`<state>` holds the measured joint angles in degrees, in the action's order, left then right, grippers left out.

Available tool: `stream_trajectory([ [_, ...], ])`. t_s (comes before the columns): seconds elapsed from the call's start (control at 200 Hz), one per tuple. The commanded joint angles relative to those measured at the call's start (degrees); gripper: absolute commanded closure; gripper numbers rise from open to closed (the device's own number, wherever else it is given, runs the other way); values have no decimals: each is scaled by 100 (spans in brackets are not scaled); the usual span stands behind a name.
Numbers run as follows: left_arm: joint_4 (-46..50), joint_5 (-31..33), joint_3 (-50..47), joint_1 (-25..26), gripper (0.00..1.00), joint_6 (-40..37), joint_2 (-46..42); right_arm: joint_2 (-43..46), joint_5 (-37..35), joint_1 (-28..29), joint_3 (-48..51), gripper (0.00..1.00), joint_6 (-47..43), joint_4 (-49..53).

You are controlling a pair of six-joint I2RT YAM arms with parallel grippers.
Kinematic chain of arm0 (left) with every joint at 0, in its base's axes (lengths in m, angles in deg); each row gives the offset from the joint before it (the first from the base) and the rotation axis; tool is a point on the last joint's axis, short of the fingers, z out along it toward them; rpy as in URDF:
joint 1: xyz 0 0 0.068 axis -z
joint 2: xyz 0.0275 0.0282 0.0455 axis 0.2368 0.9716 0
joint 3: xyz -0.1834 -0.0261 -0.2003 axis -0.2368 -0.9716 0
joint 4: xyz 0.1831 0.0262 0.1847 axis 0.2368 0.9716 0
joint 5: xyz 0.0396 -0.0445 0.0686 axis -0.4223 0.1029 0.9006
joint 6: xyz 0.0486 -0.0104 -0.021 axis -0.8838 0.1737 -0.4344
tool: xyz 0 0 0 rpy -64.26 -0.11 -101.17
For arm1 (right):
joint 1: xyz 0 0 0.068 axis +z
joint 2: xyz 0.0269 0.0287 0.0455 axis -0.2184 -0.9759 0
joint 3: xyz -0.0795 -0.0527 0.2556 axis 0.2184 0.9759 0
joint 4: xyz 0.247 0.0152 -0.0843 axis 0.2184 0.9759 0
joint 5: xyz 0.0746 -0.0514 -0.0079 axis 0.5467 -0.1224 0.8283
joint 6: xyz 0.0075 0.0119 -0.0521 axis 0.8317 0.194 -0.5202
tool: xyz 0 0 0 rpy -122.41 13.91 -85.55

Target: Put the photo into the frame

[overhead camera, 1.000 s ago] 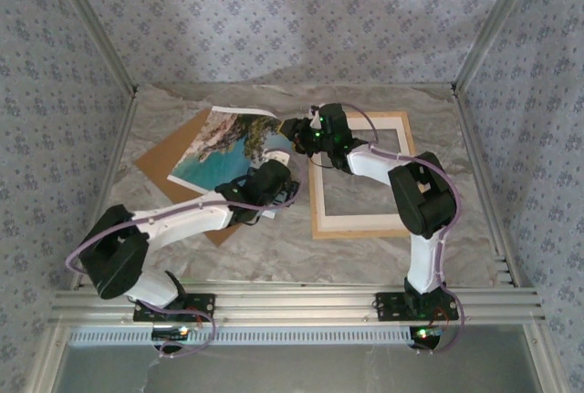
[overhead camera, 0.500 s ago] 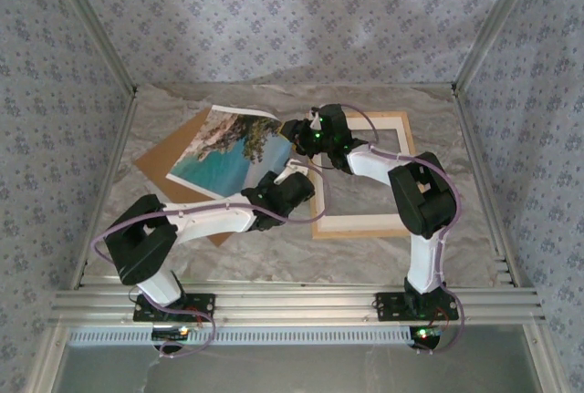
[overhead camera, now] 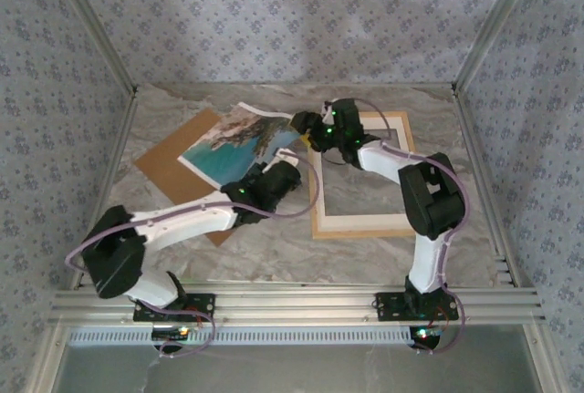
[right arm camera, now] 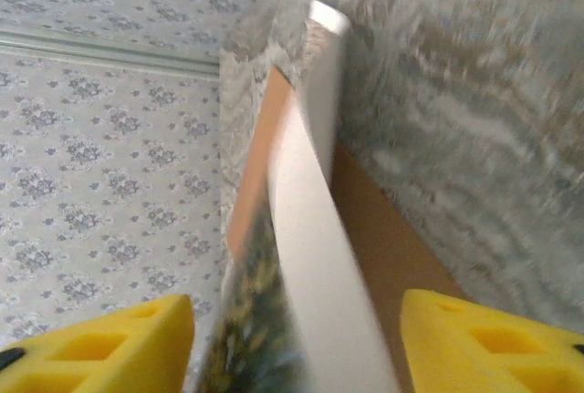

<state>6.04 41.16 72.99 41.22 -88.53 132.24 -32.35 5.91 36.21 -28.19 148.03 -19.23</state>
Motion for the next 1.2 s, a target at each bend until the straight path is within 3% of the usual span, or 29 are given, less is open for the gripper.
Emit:
stream_trajectory([
  [0.0,610,-623,326,-308,100,-242,-570,789,200,-470,256,28,-805,-305],
  [0.13,1262,-1101,834,-539,100,-710,-953,1518,554,-881,755,21,-1717,-767],
  [0.32,2122,-2019,1767,-862,100,-1362,-1389,2246,1210,-1120,1193,20,-3959,-856],
  [0.53,2883,-3341,2809,-1121,100,-1827,-1673,2112,2419,-1063,779,20,-6189,-37],
  [0.62,3259,-3775,3276,-1148,100,-1957,-1586,1987,2519,-1024,481,19,-6879,350],
  [0.845,4016,-4169,4184,-1225,100,-2181,-1230,1765,2588,-1214,-178,16,-7549,910],
  [1.194,4203,-4792,4539,-1662,100,-2220,-1008,1808,2992,-1350,-513,16,-8443,1934],
])
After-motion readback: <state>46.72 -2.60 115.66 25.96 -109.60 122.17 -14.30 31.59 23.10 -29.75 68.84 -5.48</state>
